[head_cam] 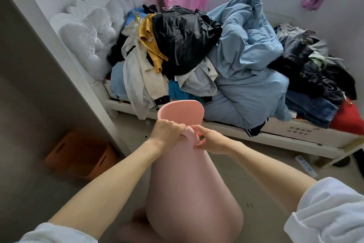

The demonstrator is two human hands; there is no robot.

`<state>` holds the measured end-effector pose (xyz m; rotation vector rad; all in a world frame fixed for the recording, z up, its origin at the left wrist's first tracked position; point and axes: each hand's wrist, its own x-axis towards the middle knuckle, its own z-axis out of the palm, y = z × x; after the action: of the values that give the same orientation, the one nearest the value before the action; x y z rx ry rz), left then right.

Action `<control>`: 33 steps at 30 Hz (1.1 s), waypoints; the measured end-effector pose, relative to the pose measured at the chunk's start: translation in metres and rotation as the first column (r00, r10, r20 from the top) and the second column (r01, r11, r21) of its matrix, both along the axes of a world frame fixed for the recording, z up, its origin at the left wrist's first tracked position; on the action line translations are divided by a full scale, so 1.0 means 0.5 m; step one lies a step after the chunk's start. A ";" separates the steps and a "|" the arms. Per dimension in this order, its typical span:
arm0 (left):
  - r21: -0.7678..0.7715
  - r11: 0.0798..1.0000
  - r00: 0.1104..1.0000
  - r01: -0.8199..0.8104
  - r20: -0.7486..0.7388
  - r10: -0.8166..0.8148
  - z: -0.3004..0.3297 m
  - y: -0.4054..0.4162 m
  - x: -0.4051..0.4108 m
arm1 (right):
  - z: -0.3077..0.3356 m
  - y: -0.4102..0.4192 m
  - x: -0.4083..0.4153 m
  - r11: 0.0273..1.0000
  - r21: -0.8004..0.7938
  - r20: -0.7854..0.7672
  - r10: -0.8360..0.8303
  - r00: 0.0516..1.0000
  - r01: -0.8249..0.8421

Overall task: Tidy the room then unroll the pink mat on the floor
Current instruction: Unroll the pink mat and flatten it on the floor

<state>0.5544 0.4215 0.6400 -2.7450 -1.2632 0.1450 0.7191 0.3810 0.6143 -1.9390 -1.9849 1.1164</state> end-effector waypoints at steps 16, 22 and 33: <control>-0.358 0.920 0.726 -0.161 0.589 0.356 0.134 0.044 0.089 | -0.005 -0.042 0.023 0.868 0.149 -0.184 -0.447 0.876 0.474; -0.329 0.937 0.682 -0.120 0.659 0.318 0.137 0.036 0.120 | 0.026 -0.057 0.036 0.735 0.235 -0.078 -0.638 0.766 0.637; -0.397 0.915 0.756 0.076 0.621 0.206 0.094 -0.009 0.036 | 0.063 -0.186 0.092 0.810 0.126 -0.321 -0.512 0.797 0.572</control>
<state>0.5726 0.4170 0.6871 -3.2471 -1.6349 -0.7103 0.7651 0.2882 0.6459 -1.9268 -1.2162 0.8993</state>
